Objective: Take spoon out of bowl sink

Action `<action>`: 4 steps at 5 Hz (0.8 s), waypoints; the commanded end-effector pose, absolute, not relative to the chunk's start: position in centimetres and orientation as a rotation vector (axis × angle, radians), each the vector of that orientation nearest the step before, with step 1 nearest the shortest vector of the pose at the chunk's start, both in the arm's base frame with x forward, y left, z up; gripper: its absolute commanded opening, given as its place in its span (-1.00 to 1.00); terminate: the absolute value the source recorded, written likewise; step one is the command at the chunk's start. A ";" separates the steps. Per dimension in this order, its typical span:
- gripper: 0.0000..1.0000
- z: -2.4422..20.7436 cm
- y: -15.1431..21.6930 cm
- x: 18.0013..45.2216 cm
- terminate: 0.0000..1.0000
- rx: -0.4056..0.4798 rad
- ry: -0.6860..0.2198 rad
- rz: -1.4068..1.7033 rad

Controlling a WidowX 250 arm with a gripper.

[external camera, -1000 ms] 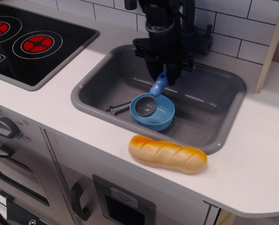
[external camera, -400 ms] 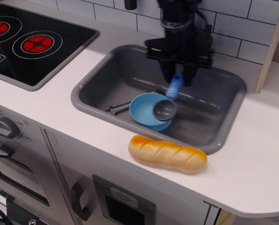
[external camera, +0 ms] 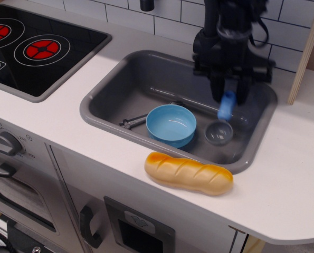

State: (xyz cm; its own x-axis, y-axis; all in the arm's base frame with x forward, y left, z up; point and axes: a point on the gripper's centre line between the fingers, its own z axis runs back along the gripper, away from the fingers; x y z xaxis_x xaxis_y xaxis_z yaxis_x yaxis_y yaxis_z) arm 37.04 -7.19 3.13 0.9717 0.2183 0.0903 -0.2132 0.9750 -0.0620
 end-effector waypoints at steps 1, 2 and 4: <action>-1.00 1.9 -8.7 38.5 -1.00 -0.012 -0.123 0.264; -1.00 1.2 -8.9 38.9 -1.00 -0.019 -0.121 0.294; 1.00 1.6 -8.5 38.7 -1.00 -0.080 -0.158 0.337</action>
